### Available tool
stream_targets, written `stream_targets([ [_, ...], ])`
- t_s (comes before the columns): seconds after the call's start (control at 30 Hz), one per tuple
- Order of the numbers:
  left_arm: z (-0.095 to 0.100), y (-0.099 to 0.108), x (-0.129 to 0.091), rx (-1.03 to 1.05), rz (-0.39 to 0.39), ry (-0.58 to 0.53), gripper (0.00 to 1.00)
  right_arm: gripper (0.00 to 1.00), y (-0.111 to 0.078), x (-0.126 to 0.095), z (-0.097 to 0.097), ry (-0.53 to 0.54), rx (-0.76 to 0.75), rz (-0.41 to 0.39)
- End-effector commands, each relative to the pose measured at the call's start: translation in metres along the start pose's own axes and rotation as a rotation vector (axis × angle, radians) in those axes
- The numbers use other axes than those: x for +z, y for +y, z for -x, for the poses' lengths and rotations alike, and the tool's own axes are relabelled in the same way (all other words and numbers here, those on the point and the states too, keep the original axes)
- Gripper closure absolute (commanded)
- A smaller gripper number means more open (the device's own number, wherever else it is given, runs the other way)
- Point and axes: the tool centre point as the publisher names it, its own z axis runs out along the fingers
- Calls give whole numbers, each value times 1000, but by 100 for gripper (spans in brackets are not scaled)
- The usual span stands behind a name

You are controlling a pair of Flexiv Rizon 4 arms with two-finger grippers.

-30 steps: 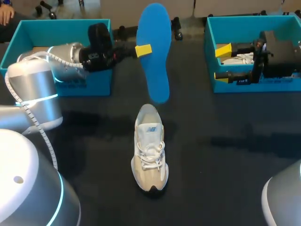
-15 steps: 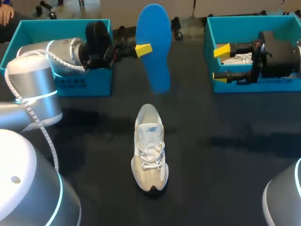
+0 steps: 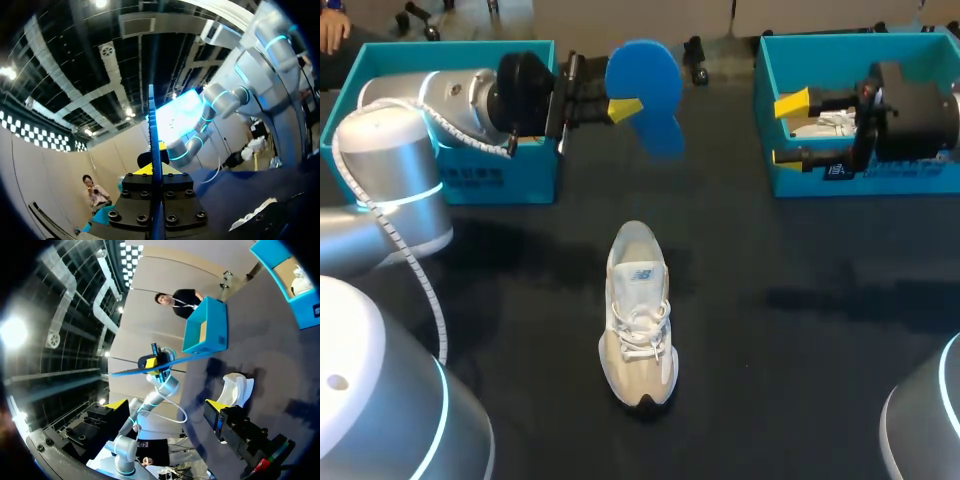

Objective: Take the shoe out of the shoebox, open the shoe tongue, remove and reinsert the insole, then place the shoe into the shoebox

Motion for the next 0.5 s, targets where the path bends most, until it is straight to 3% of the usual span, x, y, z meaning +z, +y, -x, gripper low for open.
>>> stream_targets([
  [0.03, 5, 3, -2, 797, 86, 181, 100, 0, 4, 1, -1, -1, -3, -2],
  [0.2, 7, 7, -5, 1181, 102, 223, 100, 0, 5, 2, 0, 1, -6, -1],
  [0.5, 10, 3, -5, 1619, 67, 237, 100, 0, 6, 2, -4, -5, 18, 30],
])
